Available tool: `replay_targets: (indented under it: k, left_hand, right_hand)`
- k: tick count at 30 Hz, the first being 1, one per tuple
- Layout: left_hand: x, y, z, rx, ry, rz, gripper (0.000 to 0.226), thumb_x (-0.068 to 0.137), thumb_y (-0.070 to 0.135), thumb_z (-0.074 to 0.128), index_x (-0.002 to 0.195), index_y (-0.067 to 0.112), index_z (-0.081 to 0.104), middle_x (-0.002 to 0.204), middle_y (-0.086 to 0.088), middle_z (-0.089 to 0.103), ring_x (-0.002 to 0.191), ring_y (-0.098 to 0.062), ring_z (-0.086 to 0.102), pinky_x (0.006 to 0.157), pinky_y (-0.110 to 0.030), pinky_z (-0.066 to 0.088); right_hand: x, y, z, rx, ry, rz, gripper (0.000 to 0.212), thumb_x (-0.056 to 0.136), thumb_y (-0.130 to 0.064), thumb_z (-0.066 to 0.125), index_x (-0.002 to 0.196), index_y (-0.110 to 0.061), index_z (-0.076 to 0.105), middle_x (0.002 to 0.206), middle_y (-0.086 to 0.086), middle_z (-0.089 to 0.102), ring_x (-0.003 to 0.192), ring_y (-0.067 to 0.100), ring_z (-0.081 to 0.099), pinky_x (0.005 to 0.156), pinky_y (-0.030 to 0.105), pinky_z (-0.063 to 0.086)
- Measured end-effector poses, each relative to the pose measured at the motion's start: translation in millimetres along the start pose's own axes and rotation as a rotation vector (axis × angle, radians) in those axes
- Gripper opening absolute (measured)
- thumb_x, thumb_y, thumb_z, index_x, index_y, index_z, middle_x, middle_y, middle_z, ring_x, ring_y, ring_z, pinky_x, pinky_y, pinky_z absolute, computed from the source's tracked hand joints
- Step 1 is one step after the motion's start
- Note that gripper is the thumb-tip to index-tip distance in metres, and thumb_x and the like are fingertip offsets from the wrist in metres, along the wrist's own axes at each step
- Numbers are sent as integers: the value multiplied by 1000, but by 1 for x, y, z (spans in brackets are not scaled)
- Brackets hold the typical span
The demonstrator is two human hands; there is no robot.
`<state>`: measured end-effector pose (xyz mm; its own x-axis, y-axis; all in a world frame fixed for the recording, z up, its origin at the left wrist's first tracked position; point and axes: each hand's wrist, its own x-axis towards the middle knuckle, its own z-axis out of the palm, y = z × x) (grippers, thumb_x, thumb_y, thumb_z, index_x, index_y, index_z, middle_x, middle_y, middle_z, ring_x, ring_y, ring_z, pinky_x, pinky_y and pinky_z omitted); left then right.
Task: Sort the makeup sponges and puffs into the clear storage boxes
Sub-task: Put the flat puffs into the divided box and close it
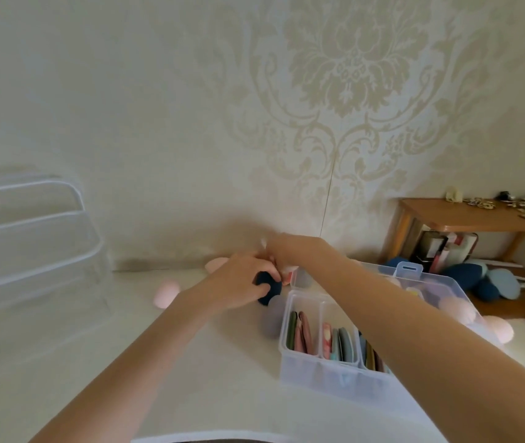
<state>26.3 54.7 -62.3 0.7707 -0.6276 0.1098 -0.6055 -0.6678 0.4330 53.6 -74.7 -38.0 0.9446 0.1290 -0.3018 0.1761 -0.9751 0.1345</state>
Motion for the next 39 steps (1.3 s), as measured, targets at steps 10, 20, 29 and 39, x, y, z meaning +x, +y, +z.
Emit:
replay_targets:
  k: [10, 20, 29, 39]
  left_hand:
    - [-9, 9, -3, 75, 29, -59, 30, 89, 16, 49, 115, 26, 61, 113, -3, 52, 113, -18, 48, 82, -21, 23]
    - [-11, 20, -13, 82, 86, -51, 31, 91, 15, 43, 113, 27, 61, 116, -3, 51, 111, -21, 49, 83, -22, 32]
    - [-27, 108, 1, -183, -104, 381, 18, 90, 23, 53, 102, 27, 67, 101, 15, 62, 90, 5, 53, 81, -8, 39]
    - [-38, 123, 28, -177, -238, 355, 25, 91, 16, 52, 111, 24, 65, 100, 15, 64, 85, 14, 52, 72, 7, 33]
  right_hand:
    - [-11, -6, 9, 71, 66, 49, 16, 82, -12, 62, 95, -4, 65, 61, -2, 42, 73, 21, 49, 78, 33, 45]
    - [-79, 22, -44, 576, 605, 102, 13, 79, 3, 58, 87, -3, 66, 74, -5, 54, 71, 13, 55, 64, 21, 49]
    - [-197, 53, -38, 339, 19, 184, 11, 81, -20, 69, 89, -13, 73, 75, -2, 71, 55, 0, 61, 69, 15, 50]
    - [-211, 50, 19, 356, -53, 216, 21, 85, -21, 63, 99, -10, 74, 101, 3, 74, 96, 16, 66, 85, 23, 46]
